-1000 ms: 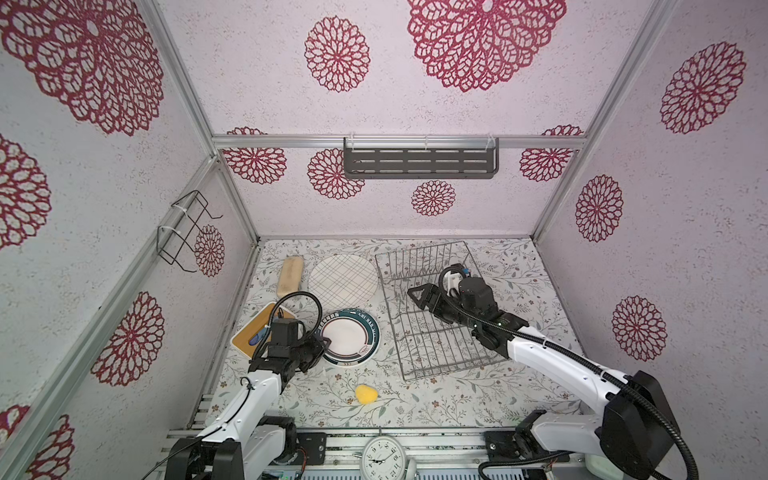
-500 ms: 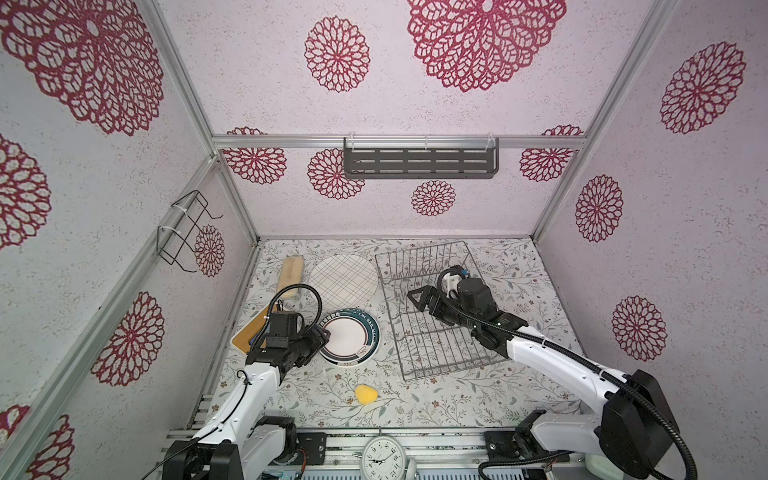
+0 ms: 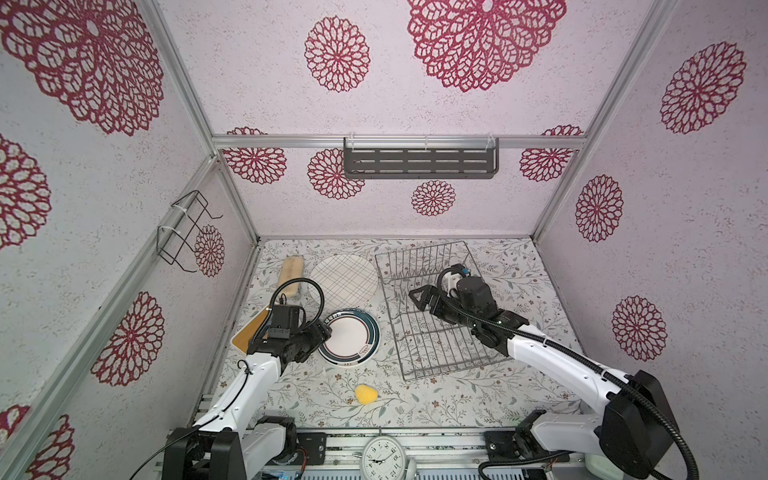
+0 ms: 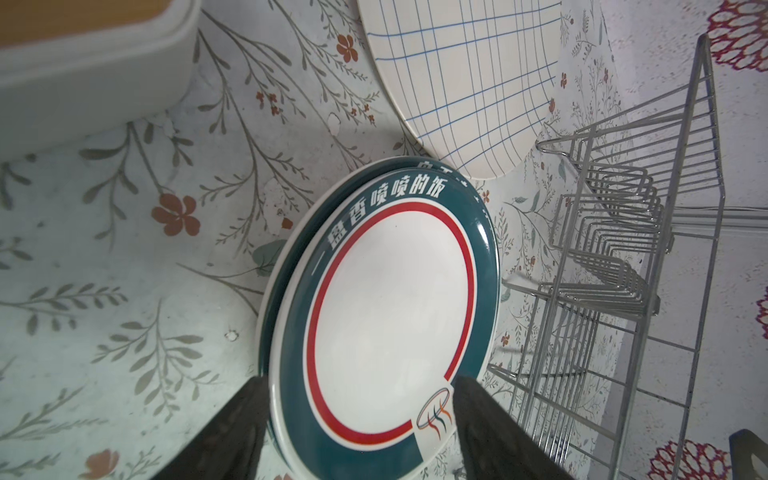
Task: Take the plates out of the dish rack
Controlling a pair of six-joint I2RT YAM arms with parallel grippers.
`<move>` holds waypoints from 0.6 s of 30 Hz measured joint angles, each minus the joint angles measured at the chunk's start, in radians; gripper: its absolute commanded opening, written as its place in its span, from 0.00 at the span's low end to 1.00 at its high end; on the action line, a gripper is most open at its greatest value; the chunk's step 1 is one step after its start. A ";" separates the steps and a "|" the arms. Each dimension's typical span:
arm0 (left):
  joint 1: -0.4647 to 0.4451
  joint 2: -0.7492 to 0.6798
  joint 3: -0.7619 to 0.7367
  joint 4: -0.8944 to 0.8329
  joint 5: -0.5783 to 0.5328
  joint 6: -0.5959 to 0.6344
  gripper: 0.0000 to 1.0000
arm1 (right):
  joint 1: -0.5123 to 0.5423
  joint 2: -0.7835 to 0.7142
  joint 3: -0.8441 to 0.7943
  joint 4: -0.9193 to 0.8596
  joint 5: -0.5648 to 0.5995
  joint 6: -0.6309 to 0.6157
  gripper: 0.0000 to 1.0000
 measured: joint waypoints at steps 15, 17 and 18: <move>0.000 -0.028 0.072 -0.066 -0.036 0.073 0.97 | -0.008 -0.108 -0.049 -0.024 0.163 -0.134 0.99; -0.001 -0.047 0.093 -0.068 -0.053 0.087 0.97 | -0.020 -0.155 -0.088 -0.003 0.194 -0.184 0.99; -0.002 -0.056 0.107 -0.068 -0.069 0.099 0.97 | -0.029 -0.171 -0.101 0.003 0.212 -0.210 0.99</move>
